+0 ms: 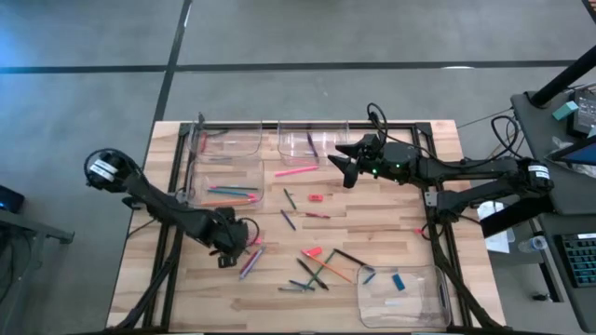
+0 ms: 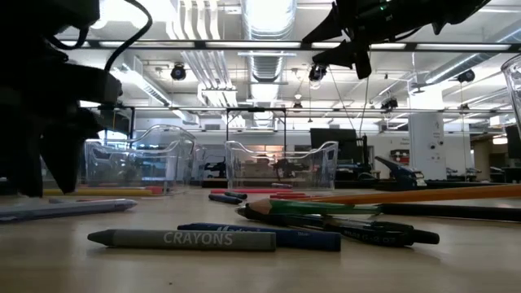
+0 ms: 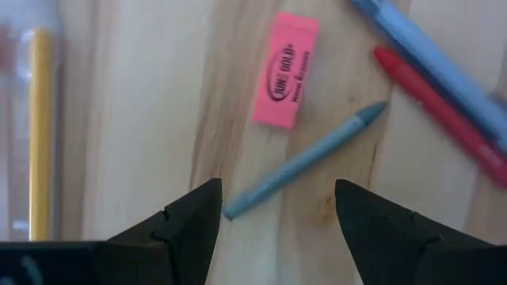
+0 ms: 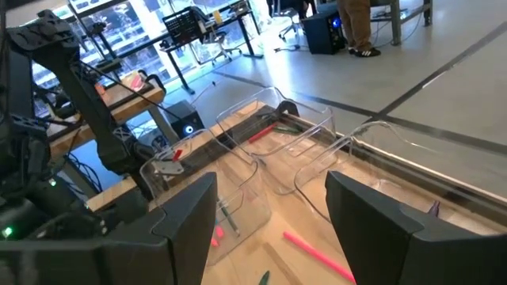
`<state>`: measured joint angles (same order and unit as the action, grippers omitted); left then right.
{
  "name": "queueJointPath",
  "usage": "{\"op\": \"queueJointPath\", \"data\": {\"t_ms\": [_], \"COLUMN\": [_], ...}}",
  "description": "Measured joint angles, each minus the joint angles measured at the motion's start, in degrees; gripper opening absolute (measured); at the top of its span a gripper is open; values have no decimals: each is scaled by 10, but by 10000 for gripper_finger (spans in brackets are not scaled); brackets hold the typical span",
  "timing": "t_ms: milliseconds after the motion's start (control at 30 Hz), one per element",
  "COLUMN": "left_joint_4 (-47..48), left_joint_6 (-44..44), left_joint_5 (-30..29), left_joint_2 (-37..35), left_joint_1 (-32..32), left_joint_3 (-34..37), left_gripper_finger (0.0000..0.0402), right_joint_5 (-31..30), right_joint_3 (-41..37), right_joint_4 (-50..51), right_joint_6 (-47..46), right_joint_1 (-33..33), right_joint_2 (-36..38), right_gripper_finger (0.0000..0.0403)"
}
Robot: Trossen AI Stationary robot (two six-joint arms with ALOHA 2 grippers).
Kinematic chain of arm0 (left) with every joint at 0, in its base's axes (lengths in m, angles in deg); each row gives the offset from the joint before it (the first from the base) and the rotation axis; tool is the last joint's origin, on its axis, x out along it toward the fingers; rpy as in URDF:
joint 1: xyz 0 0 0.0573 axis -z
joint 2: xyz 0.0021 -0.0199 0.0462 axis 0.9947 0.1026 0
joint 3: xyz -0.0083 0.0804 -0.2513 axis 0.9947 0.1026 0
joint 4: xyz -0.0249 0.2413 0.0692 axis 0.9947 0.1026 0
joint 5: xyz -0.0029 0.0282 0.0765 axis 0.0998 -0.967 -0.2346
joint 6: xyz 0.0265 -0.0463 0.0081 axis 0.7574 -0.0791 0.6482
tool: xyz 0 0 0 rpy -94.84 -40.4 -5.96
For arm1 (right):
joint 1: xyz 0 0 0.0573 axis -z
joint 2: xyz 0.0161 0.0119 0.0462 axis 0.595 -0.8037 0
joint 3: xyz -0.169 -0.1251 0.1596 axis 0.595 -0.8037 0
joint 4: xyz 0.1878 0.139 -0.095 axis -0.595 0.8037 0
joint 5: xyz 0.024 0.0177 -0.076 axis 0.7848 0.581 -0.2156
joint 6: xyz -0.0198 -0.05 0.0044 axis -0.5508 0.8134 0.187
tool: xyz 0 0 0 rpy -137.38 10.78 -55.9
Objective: Sort crayons/erasers/pens/pencils in bins
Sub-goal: Put the gray crayon into the top left transparent bin
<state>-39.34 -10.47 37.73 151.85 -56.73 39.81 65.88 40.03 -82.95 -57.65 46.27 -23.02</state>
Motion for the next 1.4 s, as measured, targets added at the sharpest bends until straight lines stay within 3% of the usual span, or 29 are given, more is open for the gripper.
{"op": "queueJointPath", "data": {"t_ms": [200,367,967,1067,1167,1267,1400], "left_joint_4": [-70,-104,-94,-92,-61,33,107], "left_joint_6": [127,144,141,141,141,140,146], "left_joint_5": [12,51,81,101,111,129,108], "left_joint_2": [53,98,95,83,64,35,-33], "left_joint_1": [-2,-7,-7,-7,-7,-5,-7], "left_joint_3": [4,11,-2,-7,-23,-45,-96], "left_gripper_finger": [230,217,20,8,9,7,4], "right_joint_5": [0,0,0,0,0,0,0], "right_joint_3": [-1,-2,-4,-4,-4,-4,-4], "right_joint_4": [0,1,1,3,9,13,13], "right_joint_6": [0,-3,-20,-20,-21,-21,-21], "right_joint_1": [0,0,0,0,0,0,0], "right_joint_2": [0,0,0,0,0,0,0], "right_gripper_finger": [224,224,224,224,224,224,224]}}
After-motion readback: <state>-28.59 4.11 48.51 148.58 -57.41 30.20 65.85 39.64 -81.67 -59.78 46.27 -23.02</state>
